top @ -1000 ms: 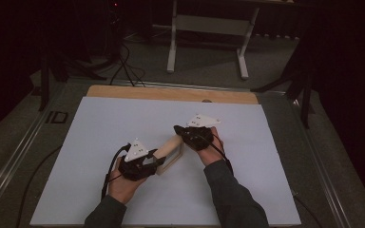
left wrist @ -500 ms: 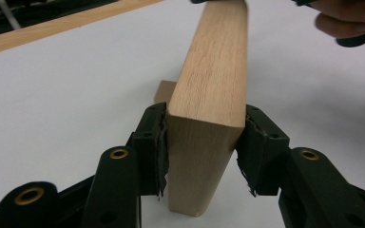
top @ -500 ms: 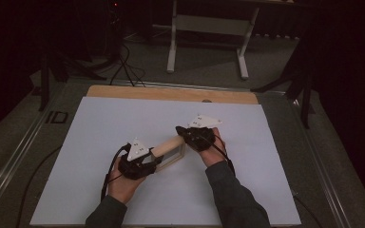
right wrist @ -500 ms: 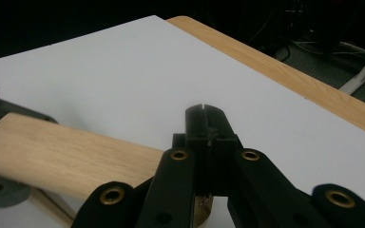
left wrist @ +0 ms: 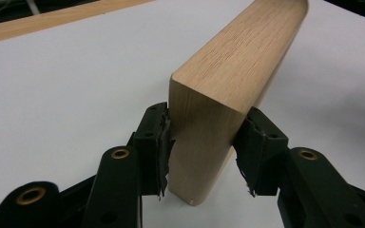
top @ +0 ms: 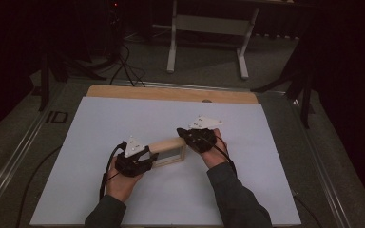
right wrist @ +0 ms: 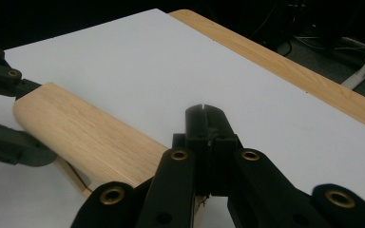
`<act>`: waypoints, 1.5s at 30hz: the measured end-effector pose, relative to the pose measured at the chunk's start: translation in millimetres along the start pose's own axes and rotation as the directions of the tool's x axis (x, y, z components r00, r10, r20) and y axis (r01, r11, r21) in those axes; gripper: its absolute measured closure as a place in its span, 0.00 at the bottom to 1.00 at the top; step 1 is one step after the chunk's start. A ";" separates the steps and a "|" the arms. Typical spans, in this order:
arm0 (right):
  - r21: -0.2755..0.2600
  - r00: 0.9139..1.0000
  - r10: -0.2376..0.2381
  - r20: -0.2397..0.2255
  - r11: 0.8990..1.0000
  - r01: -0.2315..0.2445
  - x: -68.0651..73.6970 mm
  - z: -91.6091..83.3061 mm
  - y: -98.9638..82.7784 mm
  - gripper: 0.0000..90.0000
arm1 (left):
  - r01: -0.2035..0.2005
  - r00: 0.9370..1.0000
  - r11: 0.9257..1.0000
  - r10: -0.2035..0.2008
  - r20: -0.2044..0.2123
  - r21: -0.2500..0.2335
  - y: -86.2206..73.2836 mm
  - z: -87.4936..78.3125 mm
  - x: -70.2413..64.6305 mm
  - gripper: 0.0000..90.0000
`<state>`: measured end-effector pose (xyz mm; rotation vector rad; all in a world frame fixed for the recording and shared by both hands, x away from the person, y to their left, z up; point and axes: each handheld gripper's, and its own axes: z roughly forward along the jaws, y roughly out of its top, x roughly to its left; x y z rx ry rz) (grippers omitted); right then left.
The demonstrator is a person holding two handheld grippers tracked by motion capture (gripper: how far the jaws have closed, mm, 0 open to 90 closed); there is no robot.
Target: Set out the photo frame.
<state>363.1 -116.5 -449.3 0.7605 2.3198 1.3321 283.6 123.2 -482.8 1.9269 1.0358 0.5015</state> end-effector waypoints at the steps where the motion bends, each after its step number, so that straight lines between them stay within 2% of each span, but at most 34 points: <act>1: 0.003 1.000 0.003 0.000 1.000 -0.003 0.4 -0.5 0.0 1.00 | 0.003 1.000 1.000 -0.003 -0.003 0.001 0.0 0.0 0.5 0.64; 8: 0.014 1.000 -0.003 -0.010 1.000 0.003 0.7 -3.9 -0.4 0.99 | 0.031 0.999 1.000 -0.031 -0.004 0.000 -0.4 0.8 3.5 0.63; 13: -0.009 1.000 -0.011 -0.020 1.000 0.011 2.1 -6.3 0.7 0.95 | 0.045 0.999 0.999 -0.045 0.012 -0.007 -1.1 0.8 5.6 0.64; 21: -0.044 0.999 -0.015 -0.039 0.999 0.014 2.6 -15.3 3.2 0.80 | 0.043 0.999 0.999 -0.043 0.011 -0.010 -1.5 1.0 5.5 0.64; 24: -0.057 0.999 -0.017 -0.050 0.998 0.014 0.2 -20.8 3.0 0.71 | 0.044 0.999 0.999 -0.044 0.012 -0.011 -1.6 1.1 5.7 0.64; 27: -0.058 0.998 -0.012 -0.056 0.998 0.009 -1.4 -23.8 2.3 0.68 | 0.042 0.999 0.999 -0.042 0.012 -0.010 -1.5 1.1 5.8 0.64; 33: -0.048 0.998 -0.011 -0.066 0.999 0.008 -3.4 -29.2 -10.2 0.60 | 0.045 0.999 0.999 -0.045 0.012 -0.010 -1.5 1.1 5.7 0.64; 36: -0.043 0.998 0.004 -0.063 0.999 -0.007 -5.2 -29.7 -15.6 0.56 | 0.046 0.999 0.999 -0.046 0.013 -0.010 -1.6 1.1 5.8 0.64; 41: -0.032 0.995 0.033 -0.098 0.999 -0.036 -8.0 -28.7 -21.5 0.50 | 0.048 0.999 0.999 -0.048 0.015 -0.009 -1.4 1.1 6.2 0.64; 45: -0.025 0.993 0.037 -0.114 0.999 -0.040 -8.6 -26.9 -24.7 0.48 | 0.050 0.999 0.999 -0.050 0.017 -0.009 -1.4 1.1 6.2 0.64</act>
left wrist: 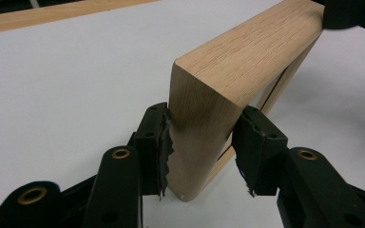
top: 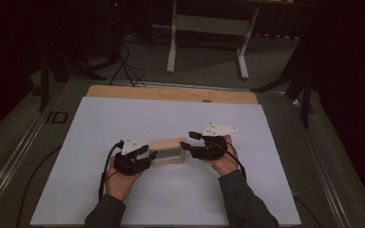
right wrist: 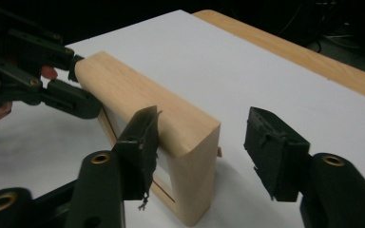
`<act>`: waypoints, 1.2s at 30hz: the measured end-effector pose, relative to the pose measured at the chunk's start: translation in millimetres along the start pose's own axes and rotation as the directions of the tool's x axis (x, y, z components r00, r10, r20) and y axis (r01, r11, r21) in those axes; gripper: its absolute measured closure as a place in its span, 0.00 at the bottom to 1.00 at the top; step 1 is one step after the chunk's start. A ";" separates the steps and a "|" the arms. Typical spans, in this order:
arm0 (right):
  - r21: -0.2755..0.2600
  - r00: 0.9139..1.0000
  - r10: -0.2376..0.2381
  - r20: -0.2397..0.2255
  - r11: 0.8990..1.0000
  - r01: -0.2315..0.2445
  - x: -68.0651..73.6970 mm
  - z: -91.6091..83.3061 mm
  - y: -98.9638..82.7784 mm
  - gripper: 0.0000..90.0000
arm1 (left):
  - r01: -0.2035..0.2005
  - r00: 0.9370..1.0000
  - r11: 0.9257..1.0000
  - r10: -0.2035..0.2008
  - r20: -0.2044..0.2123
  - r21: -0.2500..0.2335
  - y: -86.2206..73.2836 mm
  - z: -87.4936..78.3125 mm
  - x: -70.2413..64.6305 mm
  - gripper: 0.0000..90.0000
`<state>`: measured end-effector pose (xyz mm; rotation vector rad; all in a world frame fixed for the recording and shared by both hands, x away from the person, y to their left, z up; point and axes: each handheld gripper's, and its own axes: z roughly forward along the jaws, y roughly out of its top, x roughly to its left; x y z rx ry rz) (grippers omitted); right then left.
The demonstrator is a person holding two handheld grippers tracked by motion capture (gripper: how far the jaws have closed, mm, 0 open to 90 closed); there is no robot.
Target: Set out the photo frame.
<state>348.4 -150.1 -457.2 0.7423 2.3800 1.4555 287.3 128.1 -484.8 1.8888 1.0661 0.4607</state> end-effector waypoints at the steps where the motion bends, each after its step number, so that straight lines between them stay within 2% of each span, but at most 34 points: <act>1: 0.011 1.000 0.003 -0.016 1.000 -0.003 -0.1 2.5 -2.8 0.47 | 0.001 1.000 1.000 -0.001 0.001 -0.001 0.0 0.1 0.1 0.64; 16: 0.052 0.997 -0.010 -0.070 0.999 0.013 2.5 17.3 -13.7 0.45 | 0.002 1.000 1.000 -0.002 0.001 -0.002 0.1 0.6 -0.2 0.64; 26: 0.066 0.998 -0.035 -0.053 0.997 0.039 3.0 23.9 -15.8 0.47 | -0.005 1.000 1.000 0.005 0.000 -0.002 -0.1 1.9 -0.6 0.64; 32: 0.069 0.999 -0.034 -0.042 0.997 0.037 2.7 25.6 -16.3 0.50 | -0.009 1.000 1.000 0.009 -0.002 -0.007 0.0 3.5 -1.0 0.64; 36: 0.066 0.998 -0.052 -0.028 0.996 0.054 3.5 25.4 -16.1 0.50 | -0.012 1.000 1.000 0.012 -0.003 -0.009 0.5 4.8 -1.0 0.64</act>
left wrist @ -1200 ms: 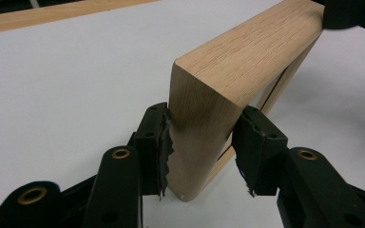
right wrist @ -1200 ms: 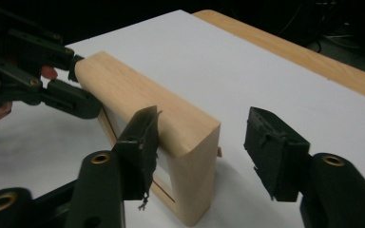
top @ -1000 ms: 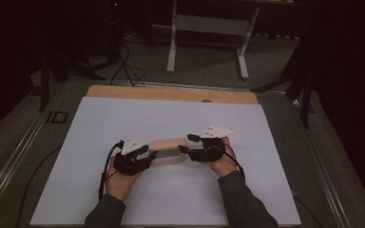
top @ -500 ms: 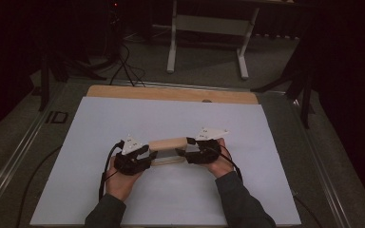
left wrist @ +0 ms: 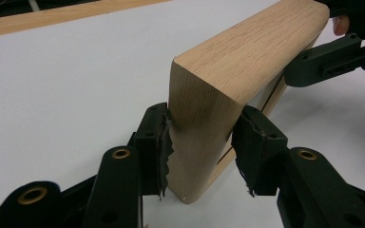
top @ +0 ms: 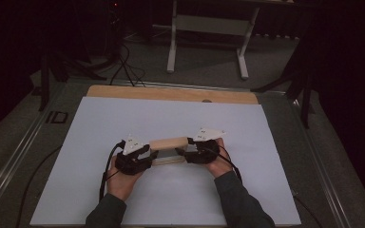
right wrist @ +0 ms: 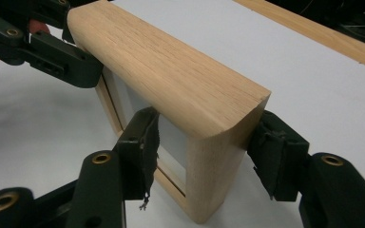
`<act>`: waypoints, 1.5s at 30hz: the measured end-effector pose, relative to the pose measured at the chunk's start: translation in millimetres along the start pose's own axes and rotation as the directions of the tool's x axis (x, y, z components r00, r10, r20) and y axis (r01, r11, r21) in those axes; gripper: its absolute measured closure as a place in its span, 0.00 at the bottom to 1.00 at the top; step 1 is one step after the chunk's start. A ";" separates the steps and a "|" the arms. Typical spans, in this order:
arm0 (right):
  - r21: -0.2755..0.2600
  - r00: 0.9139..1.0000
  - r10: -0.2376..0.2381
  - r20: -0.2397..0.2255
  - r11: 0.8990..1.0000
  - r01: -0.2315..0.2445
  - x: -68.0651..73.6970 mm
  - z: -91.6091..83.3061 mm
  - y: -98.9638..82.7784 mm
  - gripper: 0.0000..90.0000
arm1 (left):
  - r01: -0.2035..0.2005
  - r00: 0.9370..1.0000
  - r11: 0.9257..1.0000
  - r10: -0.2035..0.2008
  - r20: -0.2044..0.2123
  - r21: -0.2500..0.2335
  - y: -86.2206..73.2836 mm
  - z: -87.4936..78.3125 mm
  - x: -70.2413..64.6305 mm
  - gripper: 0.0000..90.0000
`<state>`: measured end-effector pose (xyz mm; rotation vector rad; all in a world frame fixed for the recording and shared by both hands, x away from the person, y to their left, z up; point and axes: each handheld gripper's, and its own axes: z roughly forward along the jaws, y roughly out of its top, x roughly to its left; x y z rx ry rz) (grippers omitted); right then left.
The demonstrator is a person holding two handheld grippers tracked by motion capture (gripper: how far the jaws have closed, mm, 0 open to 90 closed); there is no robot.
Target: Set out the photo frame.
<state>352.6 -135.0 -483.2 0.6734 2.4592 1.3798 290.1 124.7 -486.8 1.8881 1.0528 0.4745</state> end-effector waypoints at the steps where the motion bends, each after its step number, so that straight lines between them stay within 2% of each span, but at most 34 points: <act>1: 0.002 1.000 -0.005 0.009 1.000 0.005 0.6 -0.2 0.0 0.50 | -0.004 1.000 1.000 0.004 0.000 0.000 0.3 0.4 -0.1 0.64; 6: 0.010 0.999 -0.028 0.028 1.000 0.028 2.2 -1.0 0.3 0.51 | -0.017 1.000 1.000 0.017 -0.004 0.002 1.3 1.5 -0.1 0.64; 19: 0.009 0.998 -0.028 0.049 1.000 0.028 1.3 -1.3 0.2 0.54 | -0.041 0.999 0.999 0.041 0.005 -0.015 4.1 6.4 5.7 0.63; 36: 0.002 0.998 -0.012 0.065 1.000 0.012 0.4 0.1 0.3 0.55 | -0.061 0.998 0.997 0.062 0.028 -0.042 7.8 14.6 13.8 0.61; 45: -0.010 0.997 0.004 0.072 1.000 -0.003 -3.1 0.2 0.9 0.54 | -0.079 0.997 0.996 0.079 0.022 -0.036 12.3 19.2 13.9 0.60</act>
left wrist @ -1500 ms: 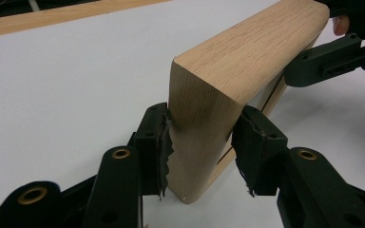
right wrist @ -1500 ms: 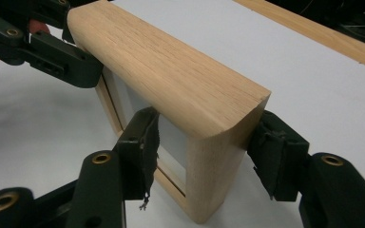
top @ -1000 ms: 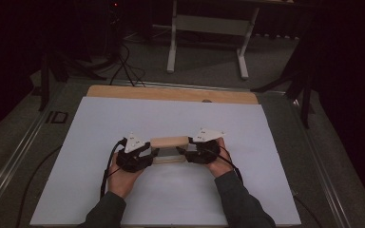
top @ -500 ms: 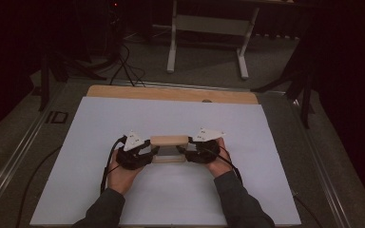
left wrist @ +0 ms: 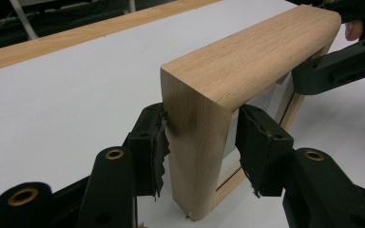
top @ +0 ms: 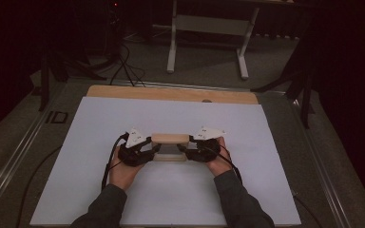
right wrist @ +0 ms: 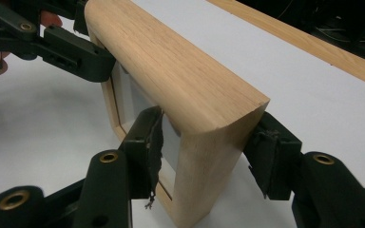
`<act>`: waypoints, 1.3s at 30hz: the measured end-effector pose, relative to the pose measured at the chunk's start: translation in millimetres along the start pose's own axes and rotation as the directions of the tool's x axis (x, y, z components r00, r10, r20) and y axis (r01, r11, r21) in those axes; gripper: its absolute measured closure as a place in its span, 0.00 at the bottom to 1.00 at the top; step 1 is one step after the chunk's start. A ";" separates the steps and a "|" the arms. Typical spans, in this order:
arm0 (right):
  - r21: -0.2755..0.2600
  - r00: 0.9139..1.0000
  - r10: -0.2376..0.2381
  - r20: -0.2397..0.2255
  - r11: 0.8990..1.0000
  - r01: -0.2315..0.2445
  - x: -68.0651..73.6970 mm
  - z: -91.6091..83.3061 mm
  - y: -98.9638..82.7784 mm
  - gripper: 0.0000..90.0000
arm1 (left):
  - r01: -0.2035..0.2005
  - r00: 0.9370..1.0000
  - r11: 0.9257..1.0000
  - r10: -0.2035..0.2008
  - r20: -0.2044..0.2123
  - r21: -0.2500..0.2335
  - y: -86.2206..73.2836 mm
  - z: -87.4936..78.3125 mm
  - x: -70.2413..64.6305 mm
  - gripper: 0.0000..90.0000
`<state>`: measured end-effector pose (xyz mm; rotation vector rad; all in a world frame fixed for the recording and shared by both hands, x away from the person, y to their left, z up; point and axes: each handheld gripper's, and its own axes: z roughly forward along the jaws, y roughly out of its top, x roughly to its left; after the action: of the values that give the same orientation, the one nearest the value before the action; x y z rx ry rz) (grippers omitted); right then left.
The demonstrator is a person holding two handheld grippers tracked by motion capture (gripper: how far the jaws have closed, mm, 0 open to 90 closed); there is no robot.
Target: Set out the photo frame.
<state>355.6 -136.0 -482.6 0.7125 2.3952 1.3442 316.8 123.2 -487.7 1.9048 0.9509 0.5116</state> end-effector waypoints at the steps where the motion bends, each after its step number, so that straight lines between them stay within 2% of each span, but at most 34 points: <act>1: -0.001 1.000 0.000 0.002 1.000 0.000 -0.5 -0.2 0.0 0.54 | 0.001 1.000 1.000 -0.001 -0.001 -0.002 0.2 0.6 -0.3 0.60; 10: -0.005 1.000 0.015 -0.004 1.000 -0.015 -3.6 0.2 -1.2 0.55 | 0.019 1.000 1.000 -0.019 0.013 -0.011 -0.9 3.2 2.6 0.59; 21: 0.005 0.999 0.046 -0.018 0.999 -0.046 -8.5 1.7 -7.4 0.57 | 0.037 0.999 0.999 -0.038 0.024 0.037 -14.3 12.4 6.6 0.62; 24: 0.013 0.998 0.064 -0.025 0.998 -0.064 -10.6 2.7 -10.0 0.58 | 0.039 0.999 0.999 -0.040 0.024 0.038 -14.3 12.8 7.4 0.62; 39: 0.021 0.996 0.091 -0.019 0.996 -0.091 -14.8 7.0 -12.2 0.59 | 0.076 0.996 0.997 -0.077 0.036 0.026 -14.6 17.5 12.8 0.62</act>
<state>367.9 -144.6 -496.3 0.8269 2.4213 1.3705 330.5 127.8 -509.5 1.8852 1.0061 0.4200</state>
